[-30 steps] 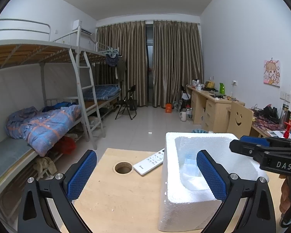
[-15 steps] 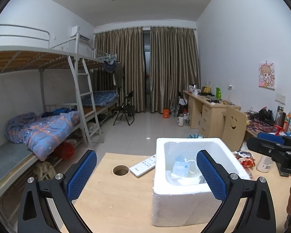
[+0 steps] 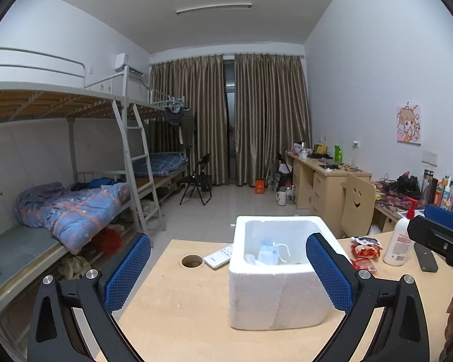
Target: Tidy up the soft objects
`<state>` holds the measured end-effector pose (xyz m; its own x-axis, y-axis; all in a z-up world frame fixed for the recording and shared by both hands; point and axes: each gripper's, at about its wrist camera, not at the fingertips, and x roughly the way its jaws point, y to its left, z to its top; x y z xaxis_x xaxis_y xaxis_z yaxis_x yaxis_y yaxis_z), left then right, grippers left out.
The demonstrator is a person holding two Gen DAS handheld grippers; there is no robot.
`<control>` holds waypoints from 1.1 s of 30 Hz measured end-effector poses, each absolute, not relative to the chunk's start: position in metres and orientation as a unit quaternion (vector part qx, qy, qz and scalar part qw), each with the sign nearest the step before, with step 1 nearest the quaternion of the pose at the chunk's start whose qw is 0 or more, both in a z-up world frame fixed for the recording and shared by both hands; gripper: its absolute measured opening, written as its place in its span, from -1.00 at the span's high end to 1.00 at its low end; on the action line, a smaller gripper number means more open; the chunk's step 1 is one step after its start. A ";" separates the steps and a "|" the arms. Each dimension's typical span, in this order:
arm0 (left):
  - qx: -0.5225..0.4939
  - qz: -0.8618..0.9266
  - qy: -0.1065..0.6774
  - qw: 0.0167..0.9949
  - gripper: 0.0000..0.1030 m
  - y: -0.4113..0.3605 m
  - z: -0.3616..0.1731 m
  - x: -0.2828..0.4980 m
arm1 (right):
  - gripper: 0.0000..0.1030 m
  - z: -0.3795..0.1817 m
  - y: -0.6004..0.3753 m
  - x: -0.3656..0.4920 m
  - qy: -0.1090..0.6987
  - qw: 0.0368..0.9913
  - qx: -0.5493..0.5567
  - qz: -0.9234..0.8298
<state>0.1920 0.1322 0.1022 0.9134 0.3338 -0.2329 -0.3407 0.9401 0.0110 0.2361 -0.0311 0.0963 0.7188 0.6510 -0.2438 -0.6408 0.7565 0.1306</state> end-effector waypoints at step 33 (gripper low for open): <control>-0.004 0.118 0.084 0.989 -0.99 0.072 0.036 0.103 | -1.00 0.023 -0.088 0.152 0.099 0.952 0.030 0.288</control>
